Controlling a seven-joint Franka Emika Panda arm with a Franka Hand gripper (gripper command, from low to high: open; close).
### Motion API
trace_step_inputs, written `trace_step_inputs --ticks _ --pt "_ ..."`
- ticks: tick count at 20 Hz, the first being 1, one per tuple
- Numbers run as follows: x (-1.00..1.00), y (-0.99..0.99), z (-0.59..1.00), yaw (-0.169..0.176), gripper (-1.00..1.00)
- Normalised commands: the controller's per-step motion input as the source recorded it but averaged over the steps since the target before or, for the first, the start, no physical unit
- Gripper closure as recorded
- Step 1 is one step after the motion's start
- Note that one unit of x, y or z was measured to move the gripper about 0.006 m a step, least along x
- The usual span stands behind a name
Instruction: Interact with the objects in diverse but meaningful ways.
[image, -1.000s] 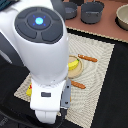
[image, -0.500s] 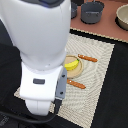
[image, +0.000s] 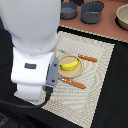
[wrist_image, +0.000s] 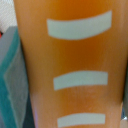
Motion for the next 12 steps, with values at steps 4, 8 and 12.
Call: trace_step_inputs --ticks 4,8,12 --pt "-0.84 0.57 0.19 0.0 1.0" --pt "-0.66 0.45 0.08 0.0 1.0" --pt "-0.58 0.44 0.0 0.0 1.0"
